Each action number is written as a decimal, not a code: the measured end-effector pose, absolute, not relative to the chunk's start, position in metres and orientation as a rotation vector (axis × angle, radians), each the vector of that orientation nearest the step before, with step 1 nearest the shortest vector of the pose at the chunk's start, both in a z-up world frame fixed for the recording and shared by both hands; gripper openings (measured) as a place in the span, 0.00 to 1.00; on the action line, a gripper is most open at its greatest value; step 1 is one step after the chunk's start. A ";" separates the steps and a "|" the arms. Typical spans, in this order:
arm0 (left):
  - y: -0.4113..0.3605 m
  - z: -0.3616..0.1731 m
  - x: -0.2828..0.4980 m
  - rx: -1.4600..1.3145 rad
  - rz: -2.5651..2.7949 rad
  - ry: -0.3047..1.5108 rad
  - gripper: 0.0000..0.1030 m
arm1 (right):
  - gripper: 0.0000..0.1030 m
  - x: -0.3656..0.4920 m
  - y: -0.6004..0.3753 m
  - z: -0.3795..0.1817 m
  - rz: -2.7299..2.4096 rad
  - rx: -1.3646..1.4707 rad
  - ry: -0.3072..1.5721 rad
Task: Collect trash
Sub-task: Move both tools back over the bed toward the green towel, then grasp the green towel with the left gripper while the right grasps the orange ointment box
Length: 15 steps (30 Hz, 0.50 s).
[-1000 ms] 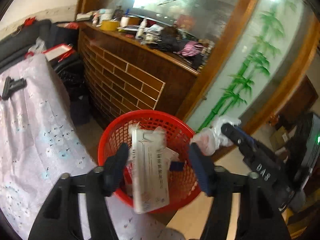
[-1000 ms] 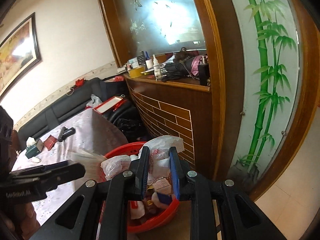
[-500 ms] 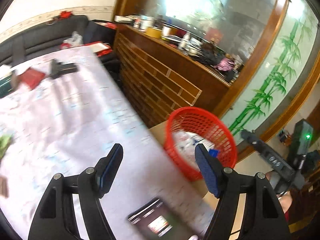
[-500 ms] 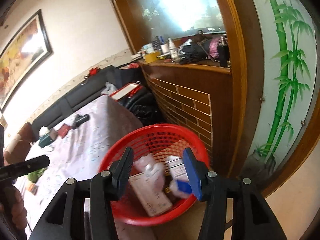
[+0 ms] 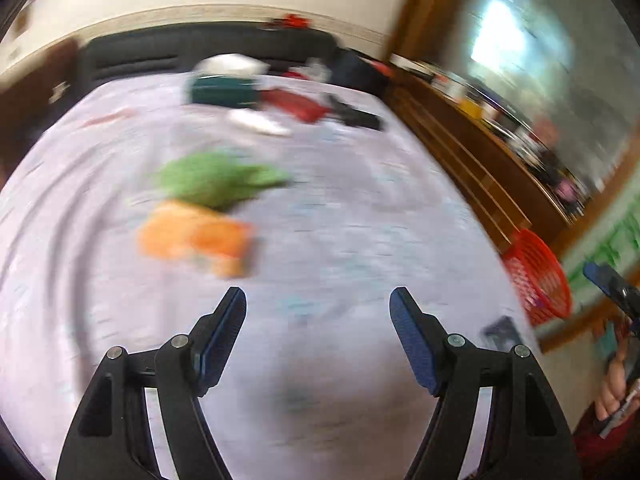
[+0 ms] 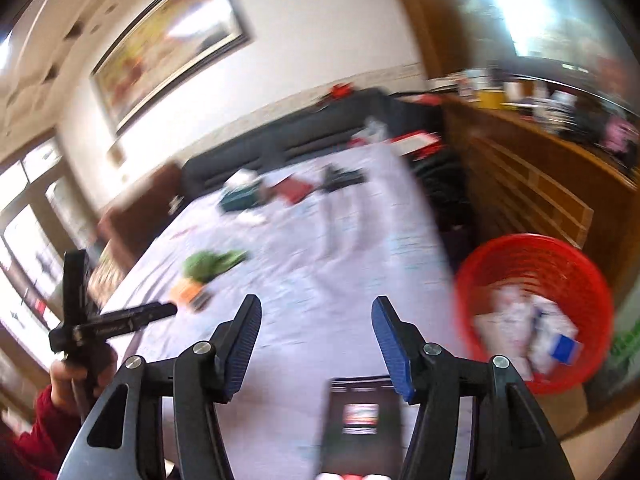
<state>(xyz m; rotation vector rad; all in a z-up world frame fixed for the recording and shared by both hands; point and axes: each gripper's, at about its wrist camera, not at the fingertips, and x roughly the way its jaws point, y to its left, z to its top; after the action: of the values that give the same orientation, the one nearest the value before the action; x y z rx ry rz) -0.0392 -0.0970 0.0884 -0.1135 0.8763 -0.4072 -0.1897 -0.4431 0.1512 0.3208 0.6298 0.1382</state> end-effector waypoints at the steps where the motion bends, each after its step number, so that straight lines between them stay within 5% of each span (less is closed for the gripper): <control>1: -0.078 0.087 -0.037 -0.130 -0.359 0.878 0.71 | 0.62 -0.181 -0.429 0.152 0.174 0.299 0.651; 9: 0.015 0.084 -0.025 -0.235 -0.214 0.856 0.71 | 0.80 -0.076 -0.289 0.141 0.472 0.058 0.840; 15: 0.035 0.083 -0.020 -0.217 -0.191 0.838 0.71 | 0.81 0.010 -0.194 0.098 0.612 -0.124 0.941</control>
<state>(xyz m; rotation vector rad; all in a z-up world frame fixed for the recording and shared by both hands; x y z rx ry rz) -0.0198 0.0355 0.0835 -0.2175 0.8381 -0.1909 0.0102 -0.1939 0.0983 -0.1244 0.9412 0.6118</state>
